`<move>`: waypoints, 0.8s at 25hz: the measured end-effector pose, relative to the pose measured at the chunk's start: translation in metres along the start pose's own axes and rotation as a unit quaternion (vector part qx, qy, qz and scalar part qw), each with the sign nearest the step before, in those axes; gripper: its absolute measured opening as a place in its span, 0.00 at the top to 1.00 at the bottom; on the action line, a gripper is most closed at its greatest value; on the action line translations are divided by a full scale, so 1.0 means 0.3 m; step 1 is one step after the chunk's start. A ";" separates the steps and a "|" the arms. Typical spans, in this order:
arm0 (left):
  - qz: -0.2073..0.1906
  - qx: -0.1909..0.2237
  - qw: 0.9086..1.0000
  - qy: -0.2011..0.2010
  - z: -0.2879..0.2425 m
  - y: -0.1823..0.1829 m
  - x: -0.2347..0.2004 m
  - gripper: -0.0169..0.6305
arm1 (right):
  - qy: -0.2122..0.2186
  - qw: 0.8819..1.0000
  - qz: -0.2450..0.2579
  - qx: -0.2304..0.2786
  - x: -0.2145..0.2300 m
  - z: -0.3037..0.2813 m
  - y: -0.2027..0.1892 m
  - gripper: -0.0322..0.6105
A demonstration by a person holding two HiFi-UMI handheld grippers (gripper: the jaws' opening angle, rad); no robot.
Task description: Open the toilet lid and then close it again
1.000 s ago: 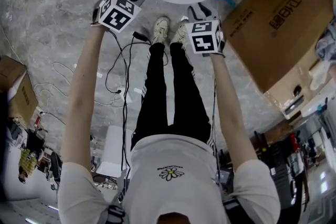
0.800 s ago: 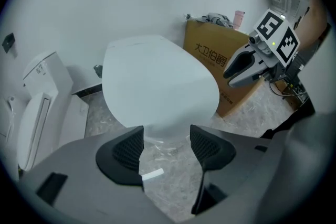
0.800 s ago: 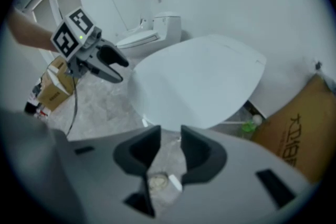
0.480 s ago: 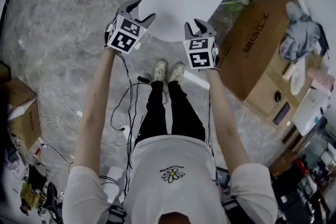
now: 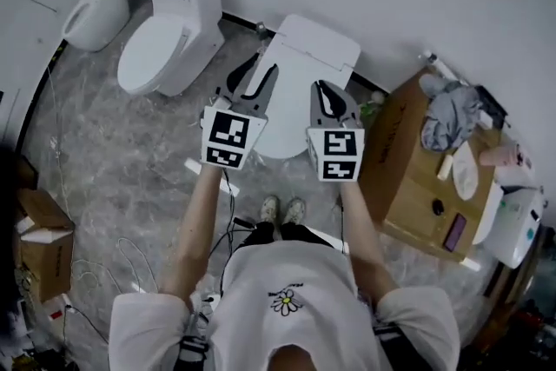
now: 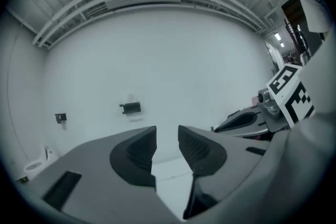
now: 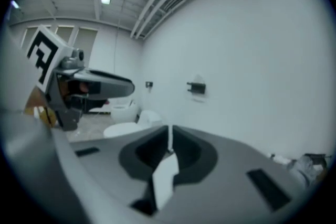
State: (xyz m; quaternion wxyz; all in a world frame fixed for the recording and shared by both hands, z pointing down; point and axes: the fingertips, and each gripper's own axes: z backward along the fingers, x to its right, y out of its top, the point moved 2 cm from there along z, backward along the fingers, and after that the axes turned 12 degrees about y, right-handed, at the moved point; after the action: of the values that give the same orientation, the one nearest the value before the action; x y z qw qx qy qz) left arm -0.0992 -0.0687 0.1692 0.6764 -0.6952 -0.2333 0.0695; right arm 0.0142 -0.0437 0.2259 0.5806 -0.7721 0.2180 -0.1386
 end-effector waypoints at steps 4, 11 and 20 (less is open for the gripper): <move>0.029 0.058 0.996 0.056 0.150 0.164 0.041 0.91 | -0.010 0.996 0.009 0.086 -0.034 0.167 0.161 0.89; 0.067 0.072 0.991 0.086 0.336 0.152 0.130 0.94 | -0.022 0.988 0.030 0.148 -0.119 0.348 0.207 0.89; 0.069 0.050 0.993 0.081 0.324 0.120 0.144 0.94 | -0.026 0.994 0.046 0.100 -0.149 0.379 0.112 0.90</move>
State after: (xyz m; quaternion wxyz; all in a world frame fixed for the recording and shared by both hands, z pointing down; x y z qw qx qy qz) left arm -0.0927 0.0386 0.1362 0.7206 -0.6783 -0.1251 0.0709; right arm 0.0226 0.0659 0.1628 0.6664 -0.7024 0.2233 -0.1129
